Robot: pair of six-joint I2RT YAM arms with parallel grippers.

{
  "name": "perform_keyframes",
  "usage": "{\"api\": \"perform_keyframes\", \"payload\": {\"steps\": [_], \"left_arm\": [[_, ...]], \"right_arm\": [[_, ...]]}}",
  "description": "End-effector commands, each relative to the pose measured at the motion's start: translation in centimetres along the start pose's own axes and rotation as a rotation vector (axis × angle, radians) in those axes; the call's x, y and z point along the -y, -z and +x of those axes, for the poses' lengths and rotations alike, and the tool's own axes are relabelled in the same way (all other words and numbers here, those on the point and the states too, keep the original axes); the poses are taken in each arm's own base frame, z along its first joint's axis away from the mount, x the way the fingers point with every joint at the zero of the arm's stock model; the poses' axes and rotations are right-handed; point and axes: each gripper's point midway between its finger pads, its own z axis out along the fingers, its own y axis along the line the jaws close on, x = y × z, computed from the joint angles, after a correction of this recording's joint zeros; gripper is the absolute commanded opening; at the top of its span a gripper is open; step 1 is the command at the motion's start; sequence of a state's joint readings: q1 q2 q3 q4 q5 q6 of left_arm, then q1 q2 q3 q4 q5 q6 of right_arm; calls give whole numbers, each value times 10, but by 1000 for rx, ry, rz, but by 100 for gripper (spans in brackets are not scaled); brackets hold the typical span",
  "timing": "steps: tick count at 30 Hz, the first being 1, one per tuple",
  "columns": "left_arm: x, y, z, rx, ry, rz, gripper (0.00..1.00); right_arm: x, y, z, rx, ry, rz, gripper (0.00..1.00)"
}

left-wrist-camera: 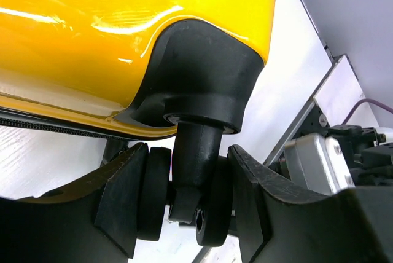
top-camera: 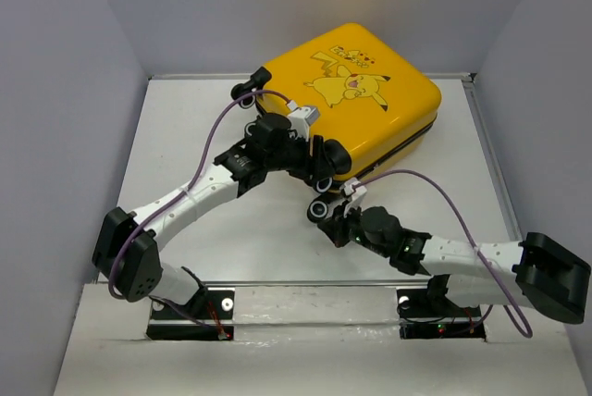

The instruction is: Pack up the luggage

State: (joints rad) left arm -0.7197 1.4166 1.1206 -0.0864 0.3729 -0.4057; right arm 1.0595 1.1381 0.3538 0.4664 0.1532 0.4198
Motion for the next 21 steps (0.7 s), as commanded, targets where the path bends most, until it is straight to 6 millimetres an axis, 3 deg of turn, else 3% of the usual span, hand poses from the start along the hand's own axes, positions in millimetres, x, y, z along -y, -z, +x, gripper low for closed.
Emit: {"api": "perform_keyframes", "payload": {"steps": [1,2,4,5,6,7,8,10,13,18,21], "left_arm": [[20,29,-73,256,-10,54,6],[11,36,-74,268,-2,38,6],[3,43,-73,280,7,22,6],[-4,43,-67,272,16,8,6],[-8,50,-69,288,17,0,6],[-13,50,-63,281,23,-12,6],[-17,55,-63,289,25,-19,6],[-24,55,-58,282,33,-32,6],[-29,58,-57,284,37,-35,6],[-32,65,-58,296,31,-43,6],[-31,66,-53,283,32,-32,6]], "right_arm": [[40,16,-21,93,-74,200,7],[68,22,-18,81,-94,300,7],[94,31,-21,78,-150,372,8],[105,37,-27,93,-177,398,12],[127,44,-28,89,-220,444,22],[134,48,-32,95,-228,453,28],[134,50,-38,105,-229,429,39],[144,54,-55,126,-193,434,49],[141,47,-80,139,-110,369,50],[122,23,-92,115,-15,197,51],[128,15,-101,139,23,213,53]]}}
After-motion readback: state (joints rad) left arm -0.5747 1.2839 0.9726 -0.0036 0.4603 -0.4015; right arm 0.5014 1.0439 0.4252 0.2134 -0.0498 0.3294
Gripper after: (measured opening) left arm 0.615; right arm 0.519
